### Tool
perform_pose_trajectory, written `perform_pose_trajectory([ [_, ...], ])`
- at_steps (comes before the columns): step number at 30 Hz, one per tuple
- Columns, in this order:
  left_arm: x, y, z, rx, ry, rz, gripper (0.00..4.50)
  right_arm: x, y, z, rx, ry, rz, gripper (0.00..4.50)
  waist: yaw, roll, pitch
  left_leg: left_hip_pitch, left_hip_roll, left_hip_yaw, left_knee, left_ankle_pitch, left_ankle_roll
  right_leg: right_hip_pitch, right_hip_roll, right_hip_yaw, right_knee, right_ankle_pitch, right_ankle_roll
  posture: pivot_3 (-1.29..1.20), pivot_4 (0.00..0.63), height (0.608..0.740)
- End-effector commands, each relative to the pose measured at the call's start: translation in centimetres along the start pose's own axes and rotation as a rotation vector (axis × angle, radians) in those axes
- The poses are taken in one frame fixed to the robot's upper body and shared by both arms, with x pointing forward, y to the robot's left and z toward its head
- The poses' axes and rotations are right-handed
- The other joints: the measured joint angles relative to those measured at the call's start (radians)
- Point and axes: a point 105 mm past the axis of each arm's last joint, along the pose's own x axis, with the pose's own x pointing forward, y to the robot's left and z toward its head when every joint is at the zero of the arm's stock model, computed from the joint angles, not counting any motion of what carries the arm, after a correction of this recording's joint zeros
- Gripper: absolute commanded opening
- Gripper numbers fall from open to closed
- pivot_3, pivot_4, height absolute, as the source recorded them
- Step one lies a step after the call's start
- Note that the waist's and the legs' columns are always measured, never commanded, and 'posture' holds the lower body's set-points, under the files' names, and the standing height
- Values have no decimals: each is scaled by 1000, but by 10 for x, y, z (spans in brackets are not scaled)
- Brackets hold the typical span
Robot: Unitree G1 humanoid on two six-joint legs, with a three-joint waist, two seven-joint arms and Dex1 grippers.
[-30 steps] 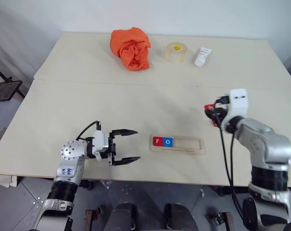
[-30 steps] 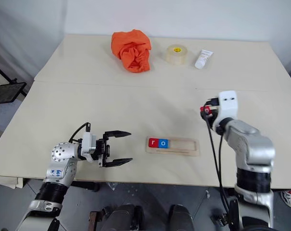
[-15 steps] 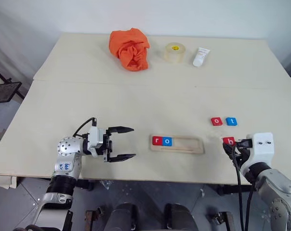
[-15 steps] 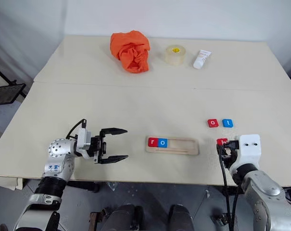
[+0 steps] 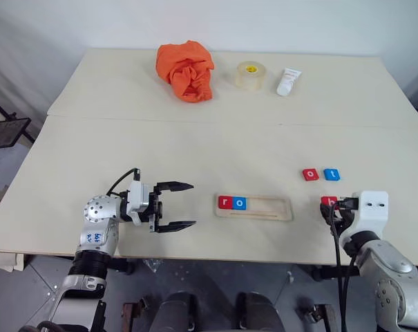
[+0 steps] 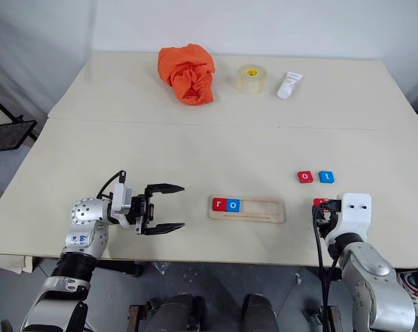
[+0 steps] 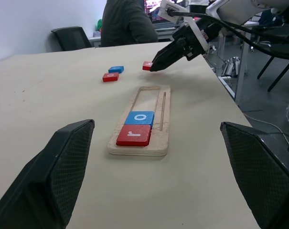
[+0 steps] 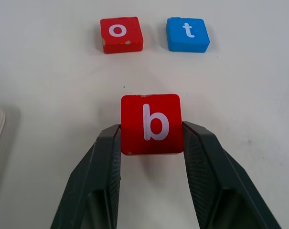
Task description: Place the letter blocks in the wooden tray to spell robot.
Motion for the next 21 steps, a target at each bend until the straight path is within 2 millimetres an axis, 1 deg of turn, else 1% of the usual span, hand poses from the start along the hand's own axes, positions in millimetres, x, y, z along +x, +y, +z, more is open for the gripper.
perform_pose_trajectory([
  [1, 3, -2, 8, 27, -23, -4, 4500, -1, -6, 5, -21, -22, -25, 2209, -1, 0, 0, 0, 0, 0, 0, 0, 0, 0, 0, 0, 0, 0, 0, 0, 150, 740],
  [3, 3, -3, 8, 27, -23, -1, 4500, -2, -7, 4, -22, -21, -29, 2807, 0, 0, 0, 0, 0, 0, 0, 0, 0, 0, 0, 0, 0, 0, 0, 0, 150, 740],
  [7, 2, -4, 10, 26, -24, 3, 4500, -7, -10, 7, -33, -25, -23, 4256, -1, 0, 0, 0, 0, 0, 0, 0, 0, 0, 0, 0, 0, 0, 0, 0, 150, 740],
  [8, 2, -5, 10, 26, -24, 4, 4500, -10, -10, 8, -47, -26, -10, 4481, 0, 0, 0, 0, 0, 0, 0, 0, 0, 0, 0, 0, 0, 0, 0, 0, 150, 740],
  [12, 2, -6, 12, 25, -26, 6, 4500, -19, -7, 17, -139, -25, 95, 4481, 1, 0, 0, 0, 0, 0, 0, 0, 0, 0, 0, 0, 0, 0, 0, 0, 150, 740],
  [16, 3, -8, 13, 19, -29, 6, 4500, -29, -7, 28, -364, 34, 314, 4481, 1, 0, 0, 0, 0, 1, 0, 0, 1, 1, 0, 1, -1, 0, 0, 0, 150, 740],
  [20, 3, -12, 13, 14, -31, 7, 4500, -30, -11, 41, -497, 58, 415, 4481, 1, -1, 0, 0, 1, 0, 0, 0, 1, 2, 0, 0, -3, 0, 0, 0, 150, 740],
  [21, 3, -13, 13, 11, -32, 7, 4500, -28, -13, 46, -564, 67, 458, 4481, 1, -1, 0, 0, 1, 0, 0, 0, 1, 2, 0, 0, -3, 0, 0, 0, 150, 740],
])
